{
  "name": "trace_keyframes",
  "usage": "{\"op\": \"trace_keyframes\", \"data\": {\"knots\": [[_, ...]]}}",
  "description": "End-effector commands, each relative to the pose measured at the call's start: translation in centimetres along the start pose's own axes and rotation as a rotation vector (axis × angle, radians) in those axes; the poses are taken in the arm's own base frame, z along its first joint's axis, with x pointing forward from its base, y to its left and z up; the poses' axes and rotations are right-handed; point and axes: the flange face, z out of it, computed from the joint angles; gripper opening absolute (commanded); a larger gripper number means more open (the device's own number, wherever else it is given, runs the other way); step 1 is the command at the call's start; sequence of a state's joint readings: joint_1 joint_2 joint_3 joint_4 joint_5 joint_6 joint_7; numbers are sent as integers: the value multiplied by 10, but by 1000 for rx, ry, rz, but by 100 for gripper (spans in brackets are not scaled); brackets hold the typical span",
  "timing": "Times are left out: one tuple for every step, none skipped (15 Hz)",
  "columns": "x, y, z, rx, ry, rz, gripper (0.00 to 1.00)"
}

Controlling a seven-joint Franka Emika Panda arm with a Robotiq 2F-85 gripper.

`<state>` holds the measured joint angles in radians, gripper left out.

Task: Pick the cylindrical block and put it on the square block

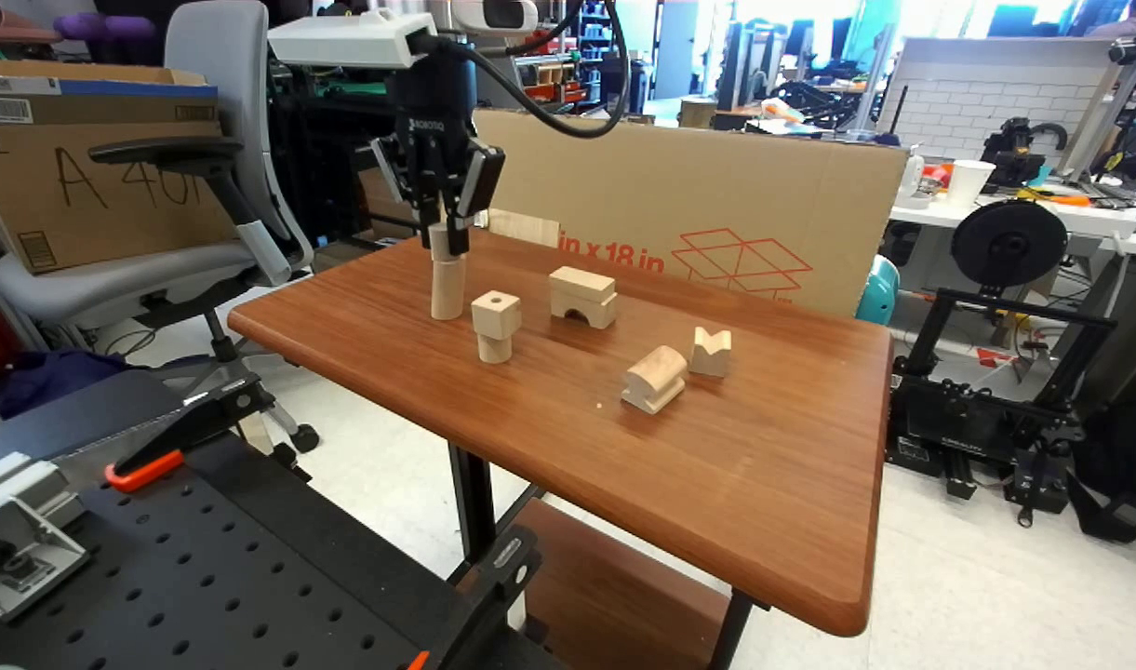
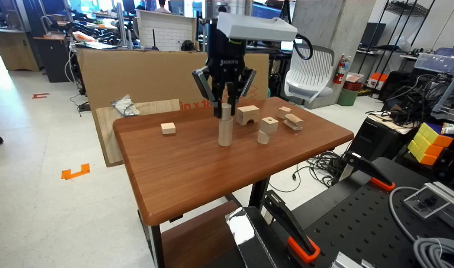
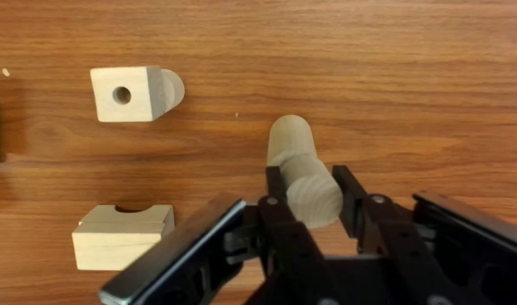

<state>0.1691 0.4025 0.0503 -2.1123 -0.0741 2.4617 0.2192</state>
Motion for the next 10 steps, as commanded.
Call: {"op": "trace_keyframes", "data": {"knots": [[7,4,-6,-33,-13,58,8],[7,7,-10,-32,-14,80,8],[4,9,-16,-25,-15,89,8],[2,11,-21,-17,-14,93,8],[-3,12,-30,-8,-11,87,8],[-6,14,-36,0,-12,83,8],[-10,17,-45,7,-9,86,8],[-12,20,-52,14,-2,91,8],[-15,26,-58,16,4,103,8],[-16,33,-63,19,20,114,8]]}}
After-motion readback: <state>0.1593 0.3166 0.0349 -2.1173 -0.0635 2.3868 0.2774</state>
